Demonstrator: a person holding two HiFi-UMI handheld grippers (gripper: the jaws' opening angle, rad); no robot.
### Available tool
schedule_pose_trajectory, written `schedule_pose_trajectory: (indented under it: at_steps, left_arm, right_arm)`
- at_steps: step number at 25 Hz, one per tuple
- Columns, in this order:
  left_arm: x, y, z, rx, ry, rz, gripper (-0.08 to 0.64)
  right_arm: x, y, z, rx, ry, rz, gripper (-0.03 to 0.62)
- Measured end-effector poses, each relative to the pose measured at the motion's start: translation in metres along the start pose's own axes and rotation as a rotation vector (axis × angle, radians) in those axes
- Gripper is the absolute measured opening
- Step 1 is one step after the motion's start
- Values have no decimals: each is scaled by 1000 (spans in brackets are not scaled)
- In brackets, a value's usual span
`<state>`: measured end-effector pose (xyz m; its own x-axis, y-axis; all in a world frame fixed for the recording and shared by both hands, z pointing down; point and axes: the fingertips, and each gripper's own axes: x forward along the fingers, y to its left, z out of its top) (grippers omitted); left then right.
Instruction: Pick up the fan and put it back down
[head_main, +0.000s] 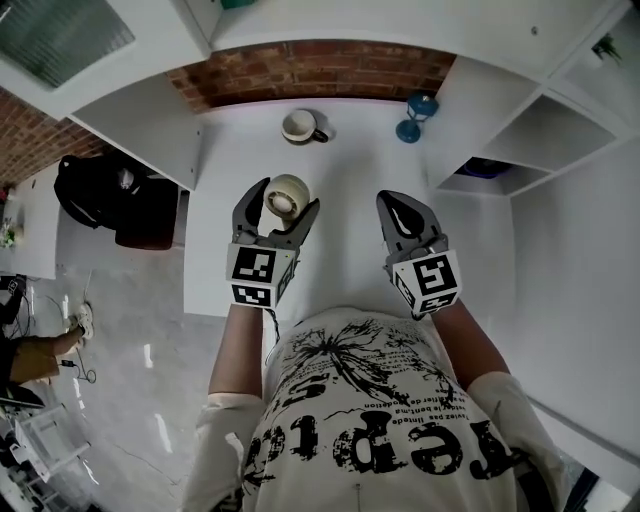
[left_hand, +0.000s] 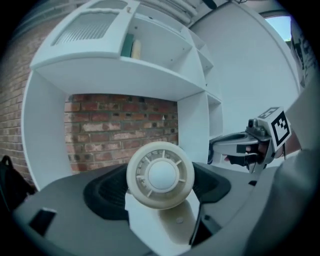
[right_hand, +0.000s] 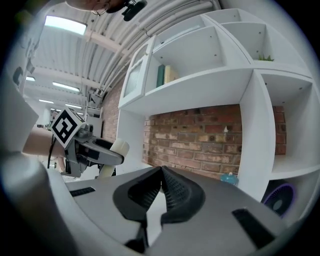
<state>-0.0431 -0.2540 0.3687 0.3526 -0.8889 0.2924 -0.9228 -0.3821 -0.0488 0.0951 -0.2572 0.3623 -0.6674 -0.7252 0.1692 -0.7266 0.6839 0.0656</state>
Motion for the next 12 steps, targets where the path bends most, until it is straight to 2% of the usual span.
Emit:
schedule_pose_trajectory:
  at_steps: [5,12]
  left_arm:
    - [-32,6,27,2,-112,5,387]
    - [-53,3,48,23,-201,-24,387]
  right_arm:
    - [-2,9,18,-19,-46,6,15]
    - [-6,13,32,-38,-80,-7,15]
